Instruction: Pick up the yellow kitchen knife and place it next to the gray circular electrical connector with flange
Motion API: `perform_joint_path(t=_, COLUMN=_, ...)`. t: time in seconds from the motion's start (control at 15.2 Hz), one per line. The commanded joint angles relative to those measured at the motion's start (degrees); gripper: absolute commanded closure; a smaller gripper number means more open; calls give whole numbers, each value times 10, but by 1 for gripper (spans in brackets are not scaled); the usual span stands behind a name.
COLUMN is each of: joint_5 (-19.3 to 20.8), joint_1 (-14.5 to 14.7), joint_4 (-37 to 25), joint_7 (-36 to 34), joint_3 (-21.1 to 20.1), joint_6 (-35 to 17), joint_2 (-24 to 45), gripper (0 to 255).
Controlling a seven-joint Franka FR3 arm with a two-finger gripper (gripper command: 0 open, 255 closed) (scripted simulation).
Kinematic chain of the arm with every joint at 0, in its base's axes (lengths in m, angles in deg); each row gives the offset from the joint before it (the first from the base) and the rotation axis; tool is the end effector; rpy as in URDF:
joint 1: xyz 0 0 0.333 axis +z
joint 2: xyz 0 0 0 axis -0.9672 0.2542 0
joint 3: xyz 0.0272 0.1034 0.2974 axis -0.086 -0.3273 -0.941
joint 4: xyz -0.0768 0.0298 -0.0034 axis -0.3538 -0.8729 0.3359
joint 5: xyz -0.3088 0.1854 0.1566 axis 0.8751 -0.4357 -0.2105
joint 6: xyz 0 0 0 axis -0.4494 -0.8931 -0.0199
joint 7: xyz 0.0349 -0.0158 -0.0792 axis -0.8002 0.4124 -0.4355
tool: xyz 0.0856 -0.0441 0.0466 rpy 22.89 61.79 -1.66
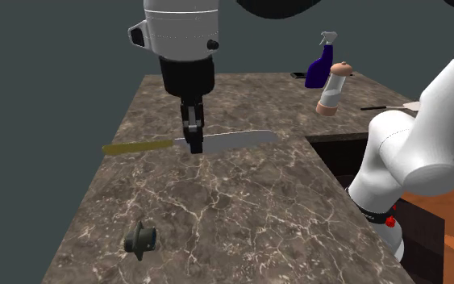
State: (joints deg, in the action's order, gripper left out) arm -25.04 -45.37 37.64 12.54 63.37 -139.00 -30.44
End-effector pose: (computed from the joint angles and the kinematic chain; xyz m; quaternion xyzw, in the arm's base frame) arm 0.3143 0.3952 0.5487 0.9043 0.4268 -0.0096 0.0031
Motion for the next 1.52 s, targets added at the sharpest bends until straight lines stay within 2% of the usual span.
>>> perform_joint_path(t=0.0, joint_5=-4, joint_1=11, joint_4=-1, joint_7=-27, joint_3=-16, joint_6=2, joint_2=-2, gripper=255)
perform_joint_path(t=0.53, joint_5=-4, joint_1=57, joint_4=-36, joint_7=-145, joint_3=-87, joint_6=4, joint_2=29, gripper=255)
perform_joint_path(t=1.06, joint_5=28, joint_1=105, joint_4=-108, joint_7=-270, joint_3=-155, joint_6=11, joint_2=100, gripper=255)
perform_joint_path(t=1.45, joint_5=28, joint_1=106, joint_4=-63, joint_7=-270, joint_3=-155, joint_6=-35, joint_2=102, gripper=255)
